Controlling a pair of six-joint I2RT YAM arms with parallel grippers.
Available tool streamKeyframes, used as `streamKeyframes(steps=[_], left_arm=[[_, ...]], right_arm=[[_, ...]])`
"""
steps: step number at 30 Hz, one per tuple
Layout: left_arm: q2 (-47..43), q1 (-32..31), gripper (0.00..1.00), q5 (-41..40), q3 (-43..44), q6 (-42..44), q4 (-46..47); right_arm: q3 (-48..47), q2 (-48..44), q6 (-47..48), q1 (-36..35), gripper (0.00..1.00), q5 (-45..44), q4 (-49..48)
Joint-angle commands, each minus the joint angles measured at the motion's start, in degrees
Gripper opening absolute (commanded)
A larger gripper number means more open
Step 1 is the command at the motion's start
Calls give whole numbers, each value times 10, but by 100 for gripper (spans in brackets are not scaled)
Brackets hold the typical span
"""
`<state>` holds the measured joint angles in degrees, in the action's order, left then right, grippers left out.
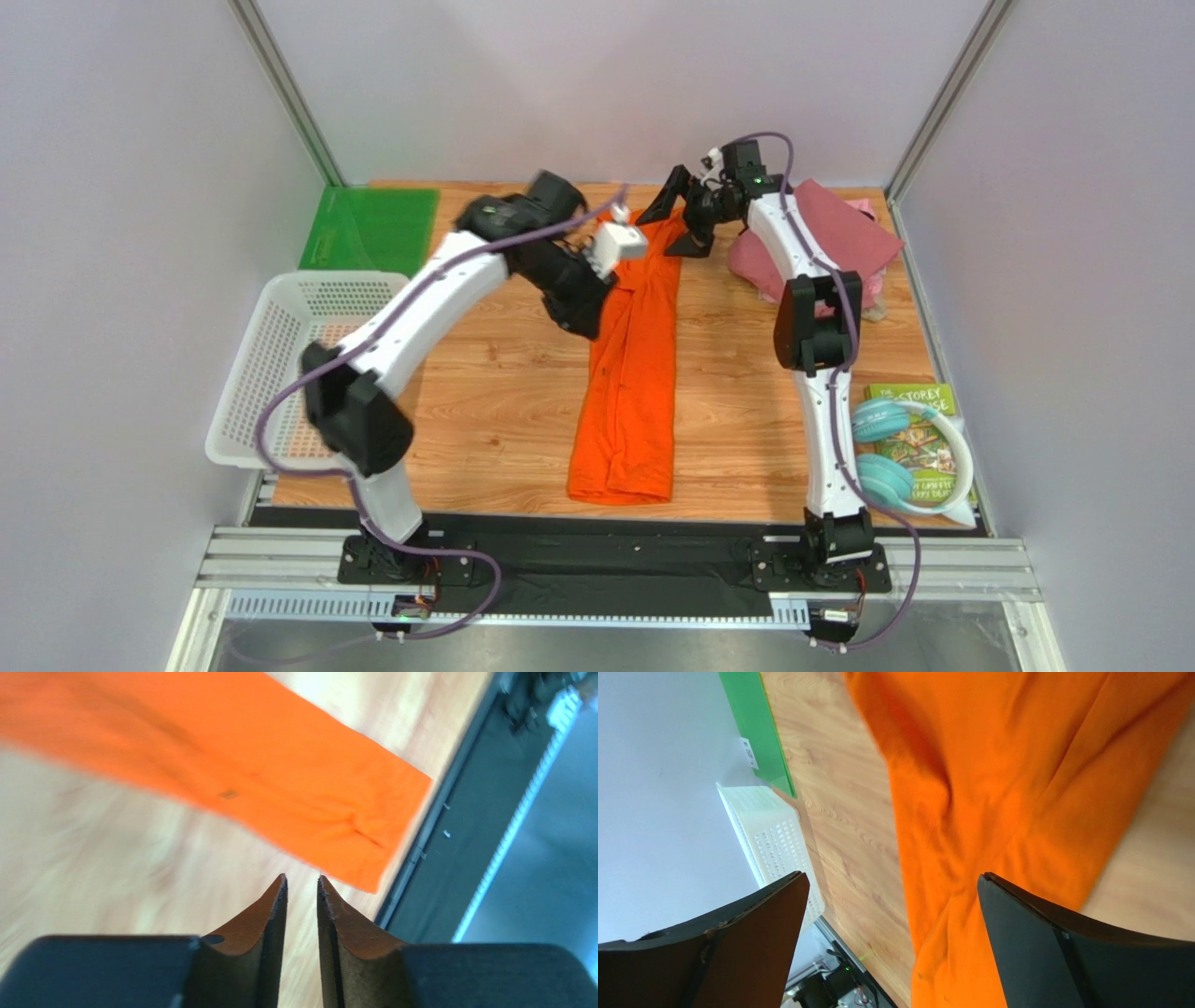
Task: Fold and stack the t-shirts
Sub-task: Fold the tshirt
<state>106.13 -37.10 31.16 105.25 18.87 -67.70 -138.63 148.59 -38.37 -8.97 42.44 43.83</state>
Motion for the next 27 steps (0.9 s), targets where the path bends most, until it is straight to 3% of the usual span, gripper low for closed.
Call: streamKeyframes(steps=[1, 4, 5, 7, 9, 11, 12, 15, 17, 19, 20, 24, 25, 27], left_arm=[[-171, 34, 31, -98, -37, -42, -10], [-259, 34, 46, -128, -125, -54, 6], [-275, 34, 53, -127, -144, -59, 6], [-309, 34, 57, -100, -197, -67, 6], [-321, 34, 56, -80, -223, -68, 2], [-319, 33, 47, -44, -250, -74, 0], [-316, 31, 45, -30, -259, -79, -1], [-310, 0, 43, -33, -302, -81, 12], [-311, -23, 43, -41, -341, -88, 28], [-304, -43, 43, -37, -369, -102, 49], [-298, -62, 43, -41, -371, -102, 52], [-270, -83, 42, -44, -387, -109, 65], [-268, -84, 42, -36, -402, -115, 71], [-268, -85, 41, -31, -431, -129, 103]], right_arm=[[34, -161, 101, -11, 100, -73, 109], [124, -264, 151, -32, 100, -153, 159], [207, -321, 159, -39, 100, -172, 165], [328, -401, 154, -66, 100, -214, 128], [512, -518, 133, -93, 100, -239, 90], [615, -586, 101, -112, 100, -249, 33], [702, -638, 93, -125, 100, -255, 27], [844, -727, 39, -171, 100, -280, 5], [904, -810, -14, -203, 100, -291, -11], [968, -869, -49, -228, 91, -281, -25], [981, -885, -61, -237, 83, -279, -24], [1022, -929, -111, -276, 78, -278, -31], [1032, -932, -116, -281, 71, -276, -38], [1038, -932, -130, -293, 68, -273, -52]])
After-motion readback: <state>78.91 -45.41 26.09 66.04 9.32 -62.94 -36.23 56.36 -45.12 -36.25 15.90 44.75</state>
